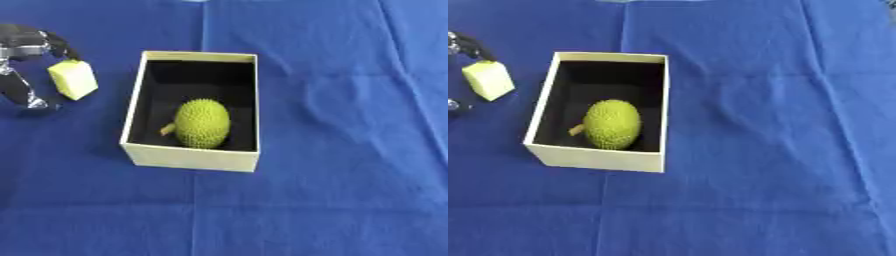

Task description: Pick up objects on the table and place them in the box.

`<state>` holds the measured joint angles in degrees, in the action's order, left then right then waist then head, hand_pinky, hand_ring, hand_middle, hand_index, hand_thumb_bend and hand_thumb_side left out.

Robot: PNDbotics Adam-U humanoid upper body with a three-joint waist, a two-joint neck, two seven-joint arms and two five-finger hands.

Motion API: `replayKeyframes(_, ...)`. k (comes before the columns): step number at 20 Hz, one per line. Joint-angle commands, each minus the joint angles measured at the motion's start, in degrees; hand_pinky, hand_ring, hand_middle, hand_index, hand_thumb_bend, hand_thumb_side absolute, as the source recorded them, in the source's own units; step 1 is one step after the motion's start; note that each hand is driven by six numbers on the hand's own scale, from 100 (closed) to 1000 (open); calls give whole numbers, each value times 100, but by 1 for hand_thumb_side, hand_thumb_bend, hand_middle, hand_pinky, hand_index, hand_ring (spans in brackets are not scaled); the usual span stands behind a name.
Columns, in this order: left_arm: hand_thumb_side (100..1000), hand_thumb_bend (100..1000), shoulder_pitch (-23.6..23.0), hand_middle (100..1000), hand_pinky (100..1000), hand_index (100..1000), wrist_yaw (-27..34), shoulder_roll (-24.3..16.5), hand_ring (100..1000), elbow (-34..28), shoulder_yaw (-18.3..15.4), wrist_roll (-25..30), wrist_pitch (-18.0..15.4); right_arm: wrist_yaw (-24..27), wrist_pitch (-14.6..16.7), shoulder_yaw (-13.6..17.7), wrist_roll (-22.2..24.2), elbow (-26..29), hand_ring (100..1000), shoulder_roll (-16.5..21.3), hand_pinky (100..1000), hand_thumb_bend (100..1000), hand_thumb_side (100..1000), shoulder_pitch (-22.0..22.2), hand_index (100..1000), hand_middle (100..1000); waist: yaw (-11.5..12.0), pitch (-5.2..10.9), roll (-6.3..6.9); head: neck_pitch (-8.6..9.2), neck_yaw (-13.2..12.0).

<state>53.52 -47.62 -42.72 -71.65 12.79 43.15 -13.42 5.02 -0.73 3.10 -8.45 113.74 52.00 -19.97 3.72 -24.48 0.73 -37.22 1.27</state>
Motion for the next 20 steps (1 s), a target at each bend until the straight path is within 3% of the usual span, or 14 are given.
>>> replayKeyframes(1, 100, 534, 120, 827, 890, 915, -61, -293, 851, -274, -126, 98, 20, 52, -38, 50, 1, 85, 719, 121, 855, 100, 662, 20, 780, 550, -1, 106, 8, 24, 11)
replayKeyframes(11, 100, 547, 146, 824, 886, 915, 62, -480, 851, -672, -196, 285, 151, 93, -149, 41, 35, 85, 715, 79, 855, 100, 675, 106, 776, 544, 14, 100, 36, 29, 38)
replayKeyframes(20, 100, 541, 169, 869, 894, 923, 33, -306, 878, -301, -102, 357, 118, 135, -210, 31, 68, 85, 714, 9, 855, 100, 683, 103, 775, 535, -45, 69, 31, 61, 4)
